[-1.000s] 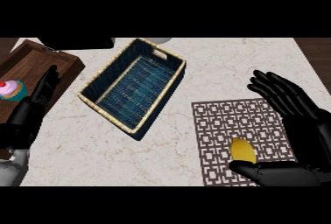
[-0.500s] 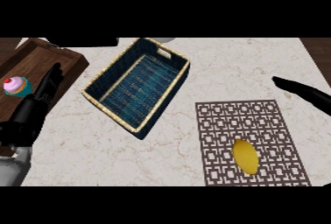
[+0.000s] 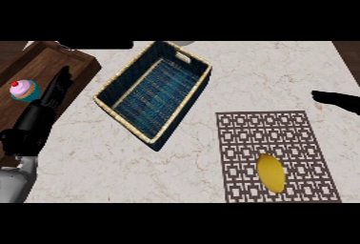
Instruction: Pick the lemon from the placemat and place it in the basket
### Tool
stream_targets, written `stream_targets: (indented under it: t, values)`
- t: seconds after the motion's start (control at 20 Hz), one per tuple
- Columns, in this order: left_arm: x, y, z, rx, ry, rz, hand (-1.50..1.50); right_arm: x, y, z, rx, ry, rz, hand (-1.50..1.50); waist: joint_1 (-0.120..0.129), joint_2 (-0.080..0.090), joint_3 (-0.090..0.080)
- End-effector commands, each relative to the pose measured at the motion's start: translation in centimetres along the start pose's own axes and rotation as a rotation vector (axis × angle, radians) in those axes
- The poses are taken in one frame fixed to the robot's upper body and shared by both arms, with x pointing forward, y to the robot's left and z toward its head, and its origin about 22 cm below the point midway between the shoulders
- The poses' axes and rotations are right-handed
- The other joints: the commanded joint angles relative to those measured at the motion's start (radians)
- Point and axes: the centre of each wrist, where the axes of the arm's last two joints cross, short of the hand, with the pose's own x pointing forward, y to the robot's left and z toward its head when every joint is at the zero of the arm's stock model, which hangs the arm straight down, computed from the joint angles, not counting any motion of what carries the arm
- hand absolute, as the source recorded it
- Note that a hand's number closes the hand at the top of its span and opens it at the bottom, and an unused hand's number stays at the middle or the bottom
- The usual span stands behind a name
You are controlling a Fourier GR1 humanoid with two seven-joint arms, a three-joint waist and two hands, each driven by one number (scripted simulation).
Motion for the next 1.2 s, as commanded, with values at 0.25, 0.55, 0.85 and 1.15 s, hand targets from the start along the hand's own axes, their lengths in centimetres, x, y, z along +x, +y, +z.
stream_targets:
  t: [0.25,0.55,0.85,1.15]
  values:
    - [-1.2,0.6,1.6,-0.001,-0.014,-0.009,0.0,-2.4,2.4,-1.2,0.079,0.026,0.027,-1.5,0.003,-0.001,0.001]
    - [-0.6,-0.7,0.2,-0.004,-0.002,0.016,0.0,-2.7,4.9,-5.5,0.147,0.085,0.09,-1.5,0.011,0.002,0.001]
    - [-0.5,-0.3,-1.7,-0.014,0.0,0.007,0.0,-5.4,8.3,-7.1,0.202,0.116,0.11,-1.5,0.0,0.003,0.002]
    - [-0.4,0.5,-0.5,-0.007,-0.017,0.008,0.0,-5.7,8.4,-7.0,0.168,0.116,0.09,-1.5,0.001,0.0,0.001]
